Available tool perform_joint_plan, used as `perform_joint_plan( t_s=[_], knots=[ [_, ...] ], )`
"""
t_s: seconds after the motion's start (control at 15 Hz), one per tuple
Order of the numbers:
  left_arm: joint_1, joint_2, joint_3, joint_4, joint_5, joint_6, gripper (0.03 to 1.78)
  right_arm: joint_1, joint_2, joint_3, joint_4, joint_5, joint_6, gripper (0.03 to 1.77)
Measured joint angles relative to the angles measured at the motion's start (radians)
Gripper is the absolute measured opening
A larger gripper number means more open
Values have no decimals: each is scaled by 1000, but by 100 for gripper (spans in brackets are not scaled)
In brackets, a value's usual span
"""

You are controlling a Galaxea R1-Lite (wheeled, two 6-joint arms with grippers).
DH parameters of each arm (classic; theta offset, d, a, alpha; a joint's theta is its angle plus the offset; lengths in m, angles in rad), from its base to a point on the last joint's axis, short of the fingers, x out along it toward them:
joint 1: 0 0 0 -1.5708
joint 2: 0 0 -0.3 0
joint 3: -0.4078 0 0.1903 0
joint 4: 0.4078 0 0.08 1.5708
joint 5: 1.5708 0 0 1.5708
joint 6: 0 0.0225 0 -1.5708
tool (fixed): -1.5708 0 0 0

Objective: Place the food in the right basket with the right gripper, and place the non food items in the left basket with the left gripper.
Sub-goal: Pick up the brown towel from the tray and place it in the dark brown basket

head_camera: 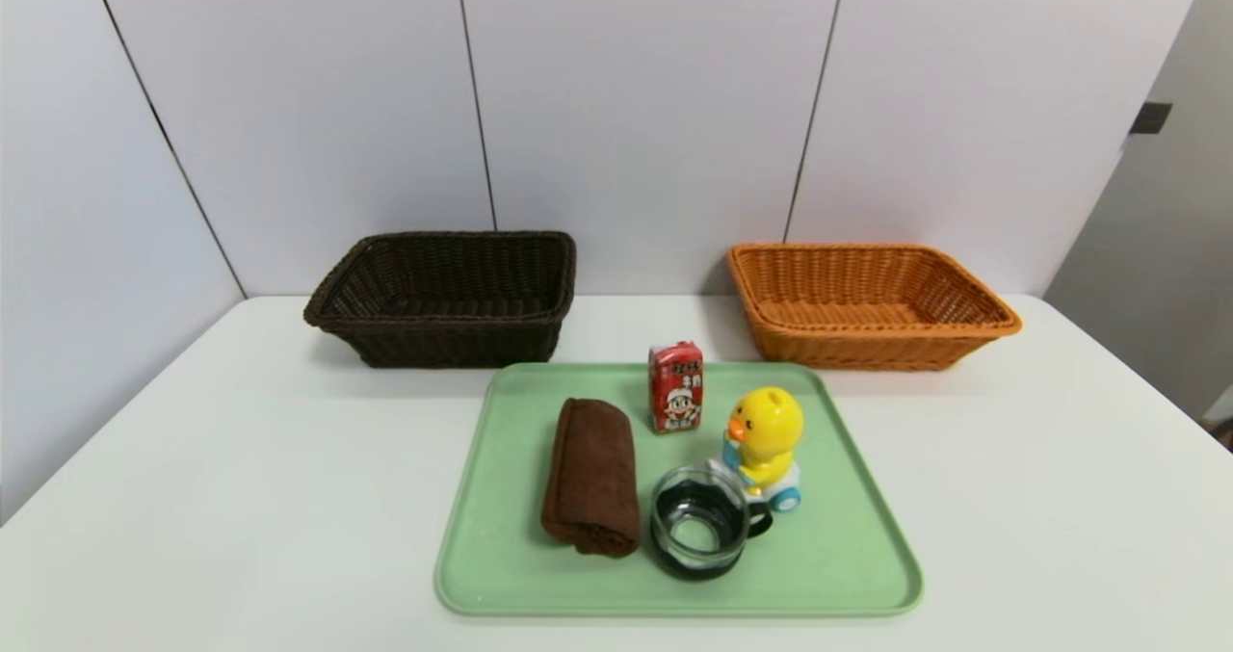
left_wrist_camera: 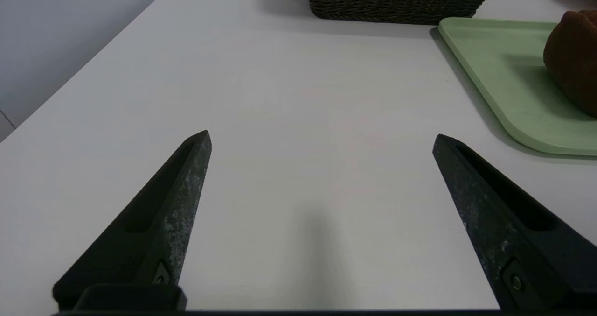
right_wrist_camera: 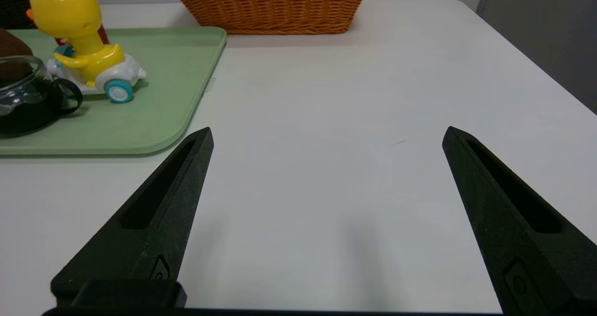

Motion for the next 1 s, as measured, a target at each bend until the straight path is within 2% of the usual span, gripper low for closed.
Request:
perform_joint_plan(
  t_s=[0.6, 0.73, 0.87, 1.0],
  knots=[
    [-1, 0, 0, -2, 2, 2, 169, 0, 0, -4, -1, -13, 9, 170],
    [-1, 0, -29, 7, 2, -2, 169, 0, 0, -59, 23, -13, 12, 170],
    [-1, 0, -109, 74, -2, -4, 169, 0, 5, -158, 119, -9, 13, 170],
    [-1, 3, -236, 221, -22, -5, 169, 0, 40, -250, 223, -1, 14, 170]
  ],
)
